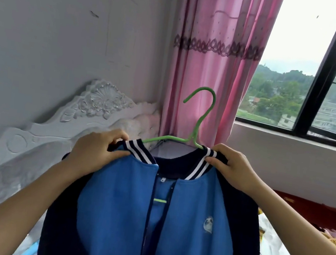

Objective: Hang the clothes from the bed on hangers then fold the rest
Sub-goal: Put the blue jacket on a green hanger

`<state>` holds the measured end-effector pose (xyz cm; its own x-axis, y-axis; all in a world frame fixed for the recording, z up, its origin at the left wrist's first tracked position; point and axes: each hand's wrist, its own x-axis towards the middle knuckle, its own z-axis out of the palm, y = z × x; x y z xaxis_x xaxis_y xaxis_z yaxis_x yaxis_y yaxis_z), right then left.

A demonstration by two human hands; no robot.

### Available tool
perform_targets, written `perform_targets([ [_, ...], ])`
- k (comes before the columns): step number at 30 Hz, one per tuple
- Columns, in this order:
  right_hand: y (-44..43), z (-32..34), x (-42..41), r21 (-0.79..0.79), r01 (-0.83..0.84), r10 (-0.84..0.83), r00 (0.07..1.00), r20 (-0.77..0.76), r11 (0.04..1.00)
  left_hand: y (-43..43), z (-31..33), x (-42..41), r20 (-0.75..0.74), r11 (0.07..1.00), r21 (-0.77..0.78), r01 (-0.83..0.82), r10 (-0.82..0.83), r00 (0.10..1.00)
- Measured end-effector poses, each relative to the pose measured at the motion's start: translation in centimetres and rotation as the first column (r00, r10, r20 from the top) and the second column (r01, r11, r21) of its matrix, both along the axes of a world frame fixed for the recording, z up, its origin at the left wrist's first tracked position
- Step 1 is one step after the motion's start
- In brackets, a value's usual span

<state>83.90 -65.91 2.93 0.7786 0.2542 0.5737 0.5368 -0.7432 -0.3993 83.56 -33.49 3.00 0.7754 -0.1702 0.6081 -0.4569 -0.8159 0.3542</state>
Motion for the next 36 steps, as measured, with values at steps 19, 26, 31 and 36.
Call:
perform_targets([
  [19, 2.8, 3.1, -7.1, 0.304, -0.467, 0.46, 0.882, 0.097, 0.83, -1.4, 1.0, -23.8, -0.111, 0.858, -0.331, -0.393, 0.378, 0.919],
  [26, 7.9, 6.8, -13.7, 0.132, -0.776, 0.786, 0.615, -0.063, 0.617, -3.1, 1.7, -38.5, 0.093, 0.678, -0.38, -0.629, 0.705, 0.703],
  [31, 12.5, 6.7, -20.1, 0.131, -0.878, 0.873, 0.423, -0.241, 0.461, -1.8, 1.3, -48.1, 0.067, 0.55, -0.352, -0.758, 0.822, 0.565],
  [36, 17.9, 5.9, -29.8, 0.187, -0.933, 0.909, 0.229, -0.348, 0.307, 0.5, 0.5, -59.3, 0.045, 0.414, -0.343, -0.843, 0.904, 0.426],
])
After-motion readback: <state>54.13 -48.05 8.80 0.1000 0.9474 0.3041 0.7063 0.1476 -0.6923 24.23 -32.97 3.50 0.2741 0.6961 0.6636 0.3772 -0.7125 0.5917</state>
